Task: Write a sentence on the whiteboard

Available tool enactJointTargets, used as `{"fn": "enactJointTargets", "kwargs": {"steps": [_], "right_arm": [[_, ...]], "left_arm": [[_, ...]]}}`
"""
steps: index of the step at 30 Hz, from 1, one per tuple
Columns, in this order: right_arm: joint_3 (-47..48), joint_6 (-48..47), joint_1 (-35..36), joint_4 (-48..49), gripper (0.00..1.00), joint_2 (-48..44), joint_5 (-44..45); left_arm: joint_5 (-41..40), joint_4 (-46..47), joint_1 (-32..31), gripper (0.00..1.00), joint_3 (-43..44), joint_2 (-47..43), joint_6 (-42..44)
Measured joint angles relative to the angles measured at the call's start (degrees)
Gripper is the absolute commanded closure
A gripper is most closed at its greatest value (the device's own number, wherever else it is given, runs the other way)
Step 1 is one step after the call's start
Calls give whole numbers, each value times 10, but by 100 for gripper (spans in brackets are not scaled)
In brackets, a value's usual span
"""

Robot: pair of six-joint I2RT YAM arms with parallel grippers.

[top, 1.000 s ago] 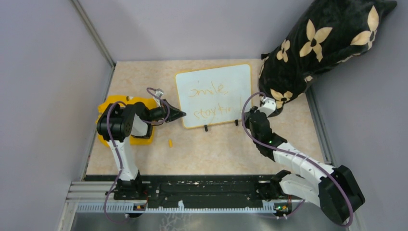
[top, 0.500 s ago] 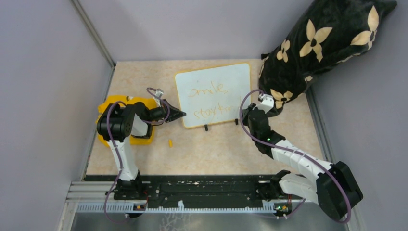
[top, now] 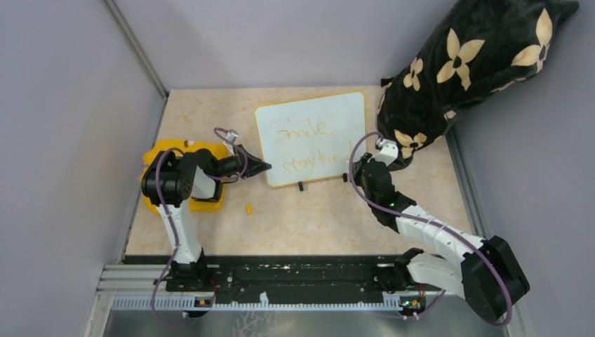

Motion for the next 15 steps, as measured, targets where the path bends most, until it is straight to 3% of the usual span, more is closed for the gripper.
{"fn": "enactJointTargets", "kwargs": {"steps": [15], "right_arm": [[-10,8,0,-40,100,-10,26]], "left_arm": [[0,0,0,100,0,0,0]]}}
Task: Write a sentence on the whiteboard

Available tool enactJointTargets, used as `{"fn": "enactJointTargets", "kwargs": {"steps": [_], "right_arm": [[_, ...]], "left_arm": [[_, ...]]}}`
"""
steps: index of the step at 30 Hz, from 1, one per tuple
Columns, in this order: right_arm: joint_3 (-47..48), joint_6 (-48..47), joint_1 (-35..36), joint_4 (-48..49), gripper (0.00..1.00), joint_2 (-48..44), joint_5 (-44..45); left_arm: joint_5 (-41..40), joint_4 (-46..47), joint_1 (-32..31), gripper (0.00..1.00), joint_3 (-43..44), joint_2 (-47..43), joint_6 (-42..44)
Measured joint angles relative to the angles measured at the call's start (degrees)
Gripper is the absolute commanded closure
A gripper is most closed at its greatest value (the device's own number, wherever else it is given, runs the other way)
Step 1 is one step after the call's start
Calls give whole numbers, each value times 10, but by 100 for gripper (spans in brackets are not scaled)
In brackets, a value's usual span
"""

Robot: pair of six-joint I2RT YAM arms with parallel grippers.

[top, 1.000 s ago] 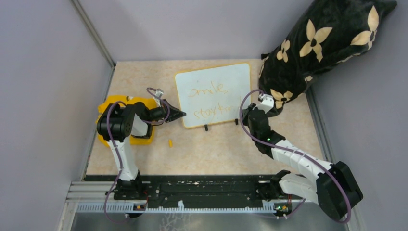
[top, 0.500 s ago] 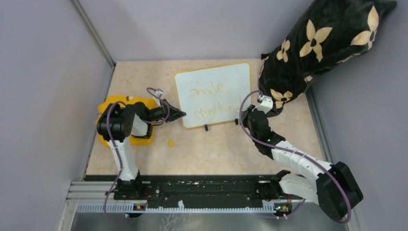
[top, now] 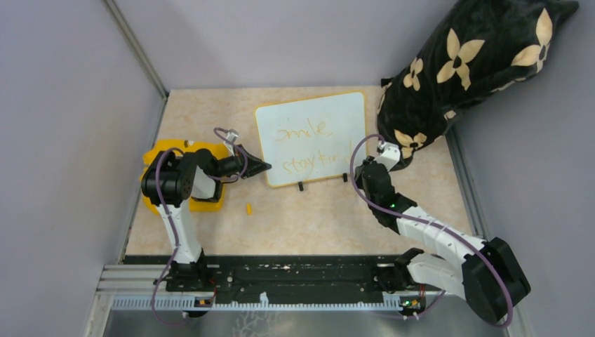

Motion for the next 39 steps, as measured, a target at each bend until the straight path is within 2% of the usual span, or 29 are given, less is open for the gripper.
{"fn": "enactJointTargets", "kwargs": {"steps": [10,20,31,39], "right_arm": [[0,4,0,-3,100,-11,23],[-9,4,10,4,100,-94,4],[-6,-35,85,46,100,-38,7],[-3,-49,92,73,100,-22,17]], "left_arm": [[0,0,0,100,0,0,0],[0,0,0,100,0,0,0],[0,-2,0,100,0,0,1],[0,-2,0,100,0,0,2]]}}
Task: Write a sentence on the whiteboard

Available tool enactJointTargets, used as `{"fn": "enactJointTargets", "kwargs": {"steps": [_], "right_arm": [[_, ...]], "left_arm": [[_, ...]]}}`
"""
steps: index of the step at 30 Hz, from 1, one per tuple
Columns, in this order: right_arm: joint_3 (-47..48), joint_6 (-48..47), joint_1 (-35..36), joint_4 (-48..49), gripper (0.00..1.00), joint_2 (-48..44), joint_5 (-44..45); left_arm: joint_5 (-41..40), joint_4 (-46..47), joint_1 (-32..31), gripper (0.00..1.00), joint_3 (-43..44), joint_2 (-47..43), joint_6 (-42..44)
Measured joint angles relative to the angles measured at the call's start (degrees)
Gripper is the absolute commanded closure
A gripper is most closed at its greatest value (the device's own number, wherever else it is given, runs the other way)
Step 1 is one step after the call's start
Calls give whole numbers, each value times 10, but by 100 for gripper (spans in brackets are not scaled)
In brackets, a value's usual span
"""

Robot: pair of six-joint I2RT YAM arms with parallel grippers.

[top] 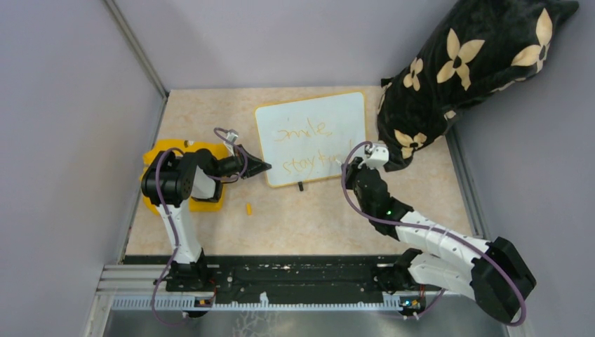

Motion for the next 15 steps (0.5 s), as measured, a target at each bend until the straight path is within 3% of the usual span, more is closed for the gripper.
{"fn": "enactJointTargets", "kwargs": {"steps": [15], "right_arm": [[40,-3,0,42,100,50,-1]], "left_arm": [[0,0,0,100,0,0,0]]}}
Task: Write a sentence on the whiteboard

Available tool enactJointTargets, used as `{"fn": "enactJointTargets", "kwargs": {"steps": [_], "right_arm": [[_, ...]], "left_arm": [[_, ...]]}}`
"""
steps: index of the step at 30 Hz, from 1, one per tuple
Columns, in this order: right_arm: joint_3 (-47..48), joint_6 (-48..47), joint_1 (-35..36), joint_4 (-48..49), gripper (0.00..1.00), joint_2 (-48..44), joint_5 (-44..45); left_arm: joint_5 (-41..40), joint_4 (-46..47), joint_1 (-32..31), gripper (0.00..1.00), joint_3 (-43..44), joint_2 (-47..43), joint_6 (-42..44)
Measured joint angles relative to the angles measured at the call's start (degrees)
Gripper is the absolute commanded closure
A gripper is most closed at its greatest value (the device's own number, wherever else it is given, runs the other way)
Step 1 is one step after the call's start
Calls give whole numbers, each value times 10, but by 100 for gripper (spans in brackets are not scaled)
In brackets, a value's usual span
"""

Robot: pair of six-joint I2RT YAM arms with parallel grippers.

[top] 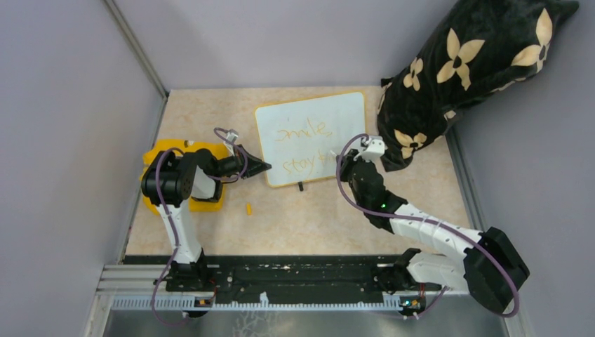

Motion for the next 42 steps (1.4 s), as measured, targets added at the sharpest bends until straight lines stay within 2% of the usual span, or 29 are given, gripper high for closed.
{"fn": "enactJointTargets", "kwargs": {"steps": [18,42], "right_arm": [[-15,-9,-4,6,100,-36,16],[-9,-9,-2,24,100,25,2]], "left_arm": [[0,0,0,100,0,0,0],[0,-3,0,100,1,0,0]]}}
